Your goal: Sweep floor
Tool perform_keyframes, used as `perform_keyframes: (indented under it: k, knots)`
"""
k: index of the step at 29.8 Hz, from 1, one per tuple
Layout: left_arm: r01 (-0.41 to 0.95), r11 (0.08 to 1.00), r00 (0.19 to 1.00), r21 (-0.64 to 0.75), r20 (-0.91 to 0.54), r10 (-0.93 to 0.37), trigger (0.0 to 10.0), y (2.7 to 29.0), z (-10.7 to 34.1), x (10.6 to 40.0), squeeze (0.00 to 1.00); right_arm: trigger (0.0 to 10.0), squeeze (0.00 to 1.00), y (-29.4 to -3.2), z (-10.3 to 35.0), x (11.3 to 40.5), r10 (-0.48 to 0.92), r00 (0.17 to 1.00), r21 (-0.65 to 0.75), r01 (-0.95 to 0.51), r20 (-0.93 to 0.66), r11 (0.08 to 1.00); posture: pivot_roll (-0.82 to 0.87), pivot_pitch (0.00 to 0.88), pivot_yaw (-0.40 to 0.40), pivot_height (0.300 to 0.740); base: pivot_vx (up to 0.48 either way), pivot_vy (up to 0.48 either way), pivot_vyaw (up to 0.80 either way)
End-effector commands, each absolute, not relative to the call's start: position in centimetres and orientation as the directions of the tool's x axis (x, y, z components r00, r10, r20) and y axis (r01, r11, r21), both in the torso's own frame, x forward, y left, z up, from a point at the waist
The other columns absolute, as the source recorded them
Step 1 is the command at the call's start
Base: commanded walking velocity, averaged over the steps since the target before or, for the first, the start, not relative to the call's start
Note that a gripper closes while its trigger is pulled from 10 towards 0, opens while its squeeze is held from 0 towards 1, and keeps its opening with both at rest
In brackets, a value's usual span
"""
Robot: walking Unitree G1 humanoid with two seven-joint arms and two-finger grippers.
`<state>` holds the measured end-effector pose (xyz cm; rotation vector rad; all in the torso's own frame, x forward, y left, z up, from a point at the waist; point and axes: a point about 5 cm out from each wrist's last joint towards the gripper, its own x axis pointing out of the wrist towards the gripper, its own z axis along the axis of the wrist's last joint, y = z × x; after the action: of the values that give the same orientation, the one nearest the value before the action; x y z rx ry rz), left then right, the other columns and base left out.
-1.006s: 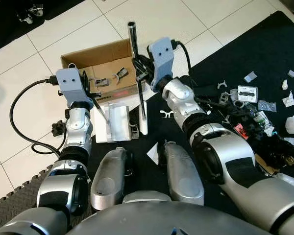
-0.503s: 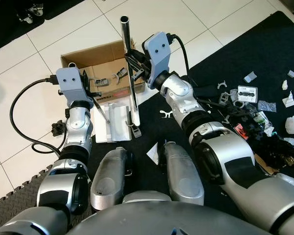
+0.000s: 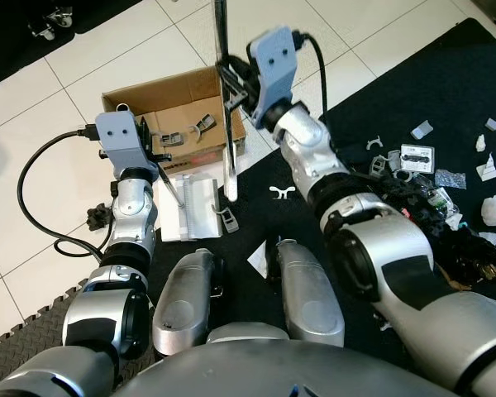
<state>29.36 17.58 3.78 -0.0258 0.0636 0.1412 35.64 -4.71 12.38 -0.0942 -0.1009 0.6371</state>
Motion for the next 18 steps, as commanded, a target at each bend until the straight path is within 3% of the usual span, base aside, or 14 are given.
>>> perform_keyframes:
  k: [1,18]
  knots:
    - [-0.145,0.989,0.982,-0.037,-0.128,0.139,10.0,17.4,2.6,28.7,0.00,10.0,0.00,-5.2,12.0,35.5,0.591,0.805,-0.166,-0.576,0.057,0.800,0.04,0.130,0.007,0.740,0.000,0.000,0.00]
    - [-0.153,0.988,0.981,-0.033,-0.129,0.148,10.0,17.7,2.4,28.4,0.00,10.0,0.00,-8.7,8.0,34.7,0.497,0.857,-0.222,-0.516,-0.138,0.827,0.05,0.150,0.015,0.740,0.000,0.000,0.00]
